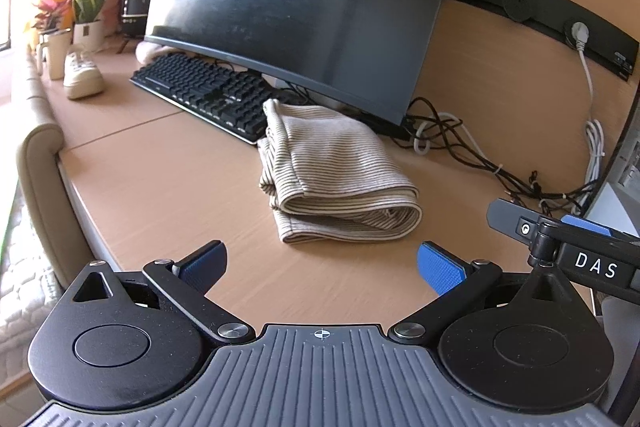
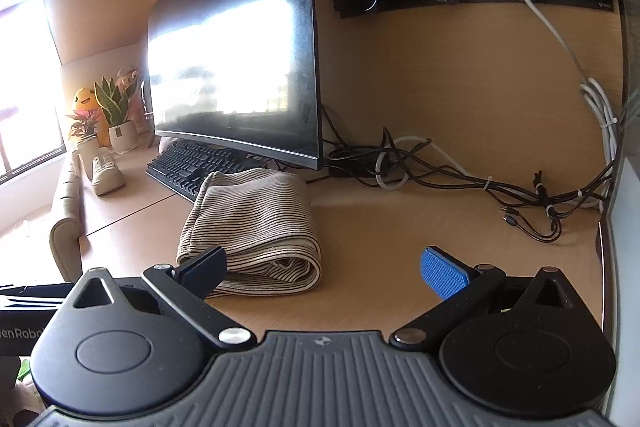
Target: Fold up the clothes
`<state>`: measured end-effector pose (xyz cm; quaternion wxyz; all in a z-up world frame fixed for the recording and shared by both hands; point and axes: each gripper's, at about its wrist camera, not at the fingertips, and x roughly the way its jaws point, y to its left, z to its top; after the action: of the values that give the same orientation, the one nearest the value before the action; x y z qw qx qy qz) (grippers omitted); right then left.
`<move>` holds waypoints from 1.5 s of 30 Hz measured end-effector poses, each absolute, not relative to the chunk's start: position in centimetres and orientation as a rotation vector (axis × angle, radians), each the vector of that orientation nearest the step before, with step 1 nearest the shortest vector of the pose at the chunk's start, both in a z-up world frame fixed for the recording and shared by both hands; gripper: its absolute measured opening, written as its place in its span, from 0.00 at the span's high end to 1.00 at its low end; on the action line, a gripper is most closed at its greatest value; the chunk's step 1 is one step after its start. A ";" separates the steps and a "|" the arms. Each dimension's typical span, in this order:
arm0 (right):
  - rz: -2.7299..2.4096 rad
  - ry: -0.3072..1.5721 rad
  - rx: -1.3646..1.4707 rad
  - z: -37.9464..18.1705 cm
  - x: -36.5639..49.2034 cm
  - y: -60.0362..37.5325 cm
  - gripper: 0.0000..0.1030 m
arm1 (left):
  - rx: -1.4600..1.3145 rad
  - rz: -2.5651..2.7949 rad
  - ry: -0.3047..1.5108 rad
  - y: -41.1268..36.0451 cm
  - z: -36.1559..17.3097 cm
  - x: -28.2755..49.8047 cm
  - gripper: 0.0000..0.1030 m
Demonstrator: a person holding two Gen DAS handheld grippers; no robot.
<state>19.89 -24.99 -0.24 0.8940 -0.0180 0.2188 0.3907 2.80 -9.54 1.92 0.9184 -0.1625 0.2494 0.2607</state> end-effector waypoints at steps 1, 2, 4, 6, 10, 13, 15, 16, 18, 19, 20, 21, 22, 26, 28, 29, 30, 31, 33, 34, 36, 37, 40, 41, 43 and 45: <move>0.809 0.454 -0.037 -0.3 19.9 -25.0 0.00 | -0.335 0.537 0.514 -9.5 1.9 2.8 0.00; 0.809 0.455 -0.038 -0.3 20.0 -25.0 0.00 | -0.336 0.539 0.515 -9.5 1.9 2.8 0.00; 0.808 0.455 -0.038 -0.3 20.1 -25.1 0.00 | -0.338 0.542 0.516 -9.5 1.8 2.9 0.00; 0.809 0.453 -0.040 -0.2 20.0 -25.0 0.00 | -0.342 0.547 0.518 -9.5 1.8 2.8 0.00; 0.810 0.452 -0.043 -0.3 20.0 -25.0 0.00 | -0.354 0.552 0.527 -9.3 1.6 2.7 0.00; 0.812 0.455 -0.042 -0.3 20.1 -24.9 0.00 | -0.356 0.553 0.528 -9.3 1.6 2.6 0.00; 0.813 0.456 -0.041 -0.3 20.0 -24.9 0.00 | -0.356 0.553 0.528 -9.3 1.6 2.6 0.00; 0.815 0.456 -0.041 -0.3 20.0 -24.9 0.00 | -0.356 0.554 0.528 -9.3 1.6 2.6 0.00; 0.818 0.457 -0.043 -0.3 20.0 -24.9 0.00 | -0.356 0.554 0.527 -9.2 1.6 2.5 0.00; 0.820 0.457 -0.043 -0.3 20.0 -24.8 0.00 | -0.356 0.554 0.527 -9.2 1.6 2.5 0.00; 0.821 0.458 -0.044 -0.3 20.0 -24.8 0.00 | -0.356 0.554 0.527 -9.2 1.6 2.4 0.00; 0.823 0.459 -0.045 -0.3 20.0 -24.8 0.00 | -0.356 0.555 0.527 -9.2 1.6 2.4 0.00; 0.825 0.461 -0.046 -0.4 20.0 -24.9 0.00 | -0.356 0.555 0.526 -9.2 1.6 2.4 0.00; 0.828 0.457 -0.052 -0.3 19.8 -24.8 0.00 | -0.358 0.558 0.522 -9.2 1.7 2.3 0.00; 0.828 0.453 -0.054 -0.3 19.8 -24.7 0.00 | -0.359 0.560 0.519 -9.3 1.7 2.2 0.00; 0.828 0.452 -0.054 -0.2 19.8 -24.7 0.00 | -0.358 0.560 0.518 -9.2 1.7 2.2 0.00; 0.828 0.451 -0.055 -0.2 19.8 -24.7 0.00 | -0.358 0.560 0.517 -9.2 1.7 2.2 0.00; 0.829 0.450 -0.055 -0.2 19.8 -24.7 0.00 | -0.358 0.560 0.515 -9.2 1.8 2.2 0.00; 0.829 0.448 -0.056 -0.2 19.8 -24.7 0.00 | -0.357 0.561 0.513 -9.2 1.8 2.3 0.00; 0.830 0.447 -0.056 -0.1 19.8 -24.7 0.00 | -0.357 0.563 0.512 -9.1 1.8 2.3 0.00; 0.830 0.446 -0.057 -0.1 19.8 -24.7 0.00 | -0.358 0.567 0.511 -9.0 1.8 2.4 0.00; 0.831 0.445 -0.057 -0.1 19.8 -24.7 0.00 | -0.359 0.568 0.511 -8.9 1.8 2.4 0.00; 0.831 0.444 -0.058 -0.1 19.8 -24.7 0.00 | -0.362 0.571 0.513 -8.8 1.7 2.4 0.00; 0.831 0.445 -0.058 -0.1 19.9 -24.7 0.00 | -0.363 0.572 0.514 -8.8 1.7 2.4 0.00; 0.830 0.446 -0.058 -0.1 19.9 -24.8 0.00 | -0.362 0.571 0.515 -8.9 1.7 2.5 0.00; 0.830 0.447 -0.057 -0.1 20.0 -24.8 0.00 | -0.361 0.572 0.516 -8.9 1.7 2.5 0.00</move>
<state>19.98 -24.78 -0.14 0.8905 -0.0274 0.2155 0.3998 2.52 -8.89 1.71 0.9109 -0.1750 0.2505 0.2773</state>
